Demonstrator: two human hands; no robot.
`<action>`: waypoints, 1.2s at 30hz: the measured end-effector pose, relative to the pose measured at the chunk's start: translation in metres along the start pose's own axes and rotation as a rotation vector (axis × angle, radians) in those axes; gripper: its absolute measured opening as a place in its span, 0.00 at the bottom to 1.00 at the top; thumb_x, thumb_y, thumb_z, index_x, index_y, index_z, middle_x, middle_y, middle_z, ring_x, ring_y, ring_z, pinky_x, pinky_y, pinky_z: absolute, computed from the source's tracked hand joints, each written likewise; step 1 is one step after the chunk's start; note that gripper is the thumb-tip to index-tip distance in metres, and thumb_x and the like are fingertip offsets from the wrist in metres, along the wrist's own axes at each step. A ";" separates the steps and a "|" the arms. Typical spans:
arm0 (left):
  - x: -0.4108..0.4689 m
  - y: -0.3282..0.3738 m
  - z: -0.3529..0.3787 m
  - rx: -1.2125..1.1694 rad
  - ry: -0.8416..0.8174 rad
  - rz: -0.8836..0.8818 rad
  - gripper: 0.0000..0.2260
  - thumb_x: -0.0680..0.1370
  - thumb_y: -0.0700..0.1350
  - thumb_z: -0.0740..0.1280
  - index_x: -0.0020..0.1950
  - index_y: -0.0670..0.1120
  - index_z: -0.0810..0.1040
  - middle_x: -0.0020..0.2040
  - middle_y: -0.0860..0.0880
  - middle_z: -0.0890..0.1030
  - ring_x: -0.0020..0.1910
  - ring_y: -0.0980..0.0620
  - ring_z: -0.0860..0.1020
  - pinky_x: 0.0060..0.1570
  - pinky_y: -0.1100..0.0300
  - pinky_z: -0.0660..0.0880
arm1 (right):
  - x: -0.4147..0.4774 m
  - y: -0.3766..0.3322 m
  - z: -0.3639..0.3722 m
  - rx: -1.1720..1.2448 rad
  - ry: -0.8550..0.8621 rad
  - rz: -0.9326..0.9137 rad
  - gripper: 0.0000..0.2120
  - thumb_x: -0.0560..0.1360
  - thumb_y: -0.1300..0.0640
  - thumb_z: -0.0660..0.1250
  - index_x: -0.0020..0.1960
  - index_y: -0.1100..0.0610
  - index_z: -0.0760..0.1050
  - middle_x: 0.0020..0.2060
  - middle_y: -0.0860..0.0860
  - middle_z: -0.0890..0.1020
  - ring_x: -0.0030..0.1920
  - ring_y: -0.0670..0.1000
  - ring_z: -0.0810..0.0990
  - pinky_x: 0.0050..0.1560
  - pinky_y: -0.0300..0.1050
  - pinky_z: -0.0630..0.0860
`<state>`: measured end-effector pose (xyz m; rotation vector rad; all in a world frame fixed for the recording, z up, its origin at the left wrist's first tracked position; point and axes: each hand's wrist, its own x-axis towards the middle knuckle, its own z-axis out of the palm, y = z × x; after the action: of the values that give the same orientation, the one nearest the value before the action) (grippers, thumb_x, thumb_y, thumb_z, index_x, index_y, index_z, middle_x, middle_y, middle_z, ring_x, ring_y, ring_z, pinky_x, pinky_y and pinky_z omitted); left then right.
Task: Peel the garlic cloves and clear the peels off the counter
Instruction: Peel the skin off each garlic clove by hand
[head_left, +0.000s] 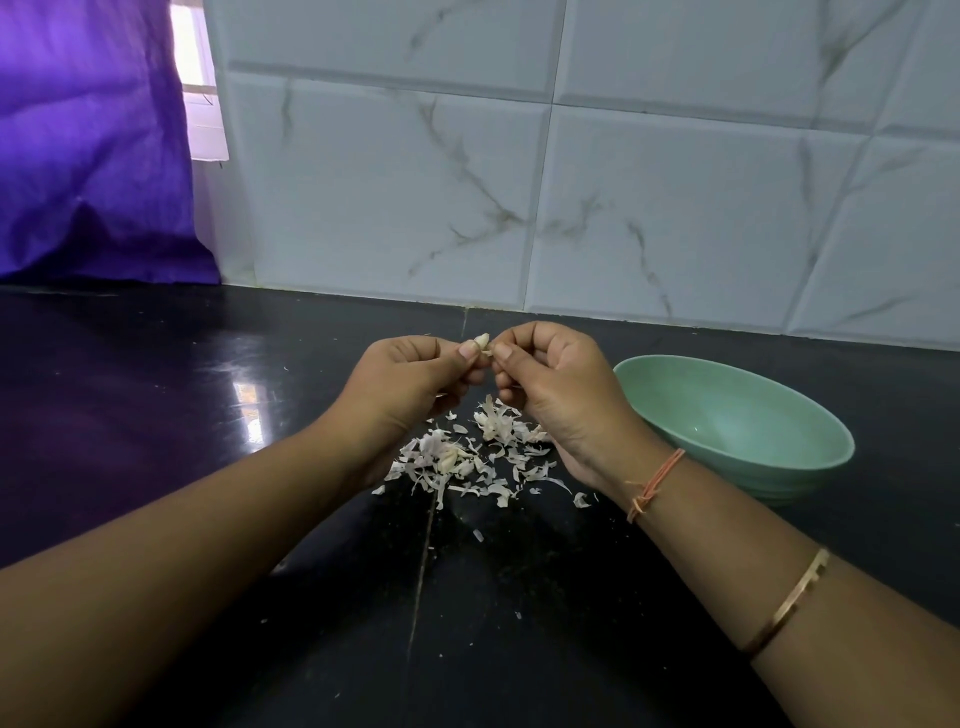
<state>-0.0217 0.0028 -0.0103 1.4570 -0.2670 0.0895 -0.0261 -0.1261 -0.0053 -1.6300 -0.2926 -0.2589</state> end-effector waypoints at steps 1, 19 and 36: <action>0.000 0.000 0.000 -0.004 0.002 -0.008 0.08 0.76 0.41 0.65 0.39 0.43 0.80 0.29 0.53 0.80 0.32 0.59 0.73 0.33 0.70 0.72 | 0.000 0.000 0.000 -0.035 0.006 -0.013 0.08 0.77 0.64 0.63 0.40 0.56 0.75 0.31 0.50 0.76 0.31 0.43 0.73 0.35 0.34 0.73; 0.003 -0.005 -0.002 0.259 0.025 0.147 0.08 0.76 0.43 0.67 0.37 0.46 0.81 0.32 0.52 0.80 0.32 0.59 0.73 0.34 0.67 0.71 | -0.002 -0.004 -0.003 -0.086 0.066 -0.034 0.08 0.75 0.58 0.67 0.39 0.58 0.77 0.32 0.50 0.78 0.29 0.40 0.74 0.31 0.34 0.73; 0.005 -0.004 -0.007 0.086 -0.075 0.162 0.05 0.67 0.45 0.70 0.39 0.44 0.80 0.30 0.53 0.79 0.32 0.59 0.73 0.34 0.70 0.72 | 0.001 -0.009 -0.009 0.329 -0.107 0.238 0.09 0.78 0.64 0.60 0.40 0.60 0.74 0.31 0.50 0.73 0.31 0.45 0.70 0.30 0.35 0.72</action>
<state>-0.0153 0.0088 -0.0141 1.5246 -0.4470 0.1794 -0.0284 -0.1345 0.0039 -1.3386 -0.2068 0.0573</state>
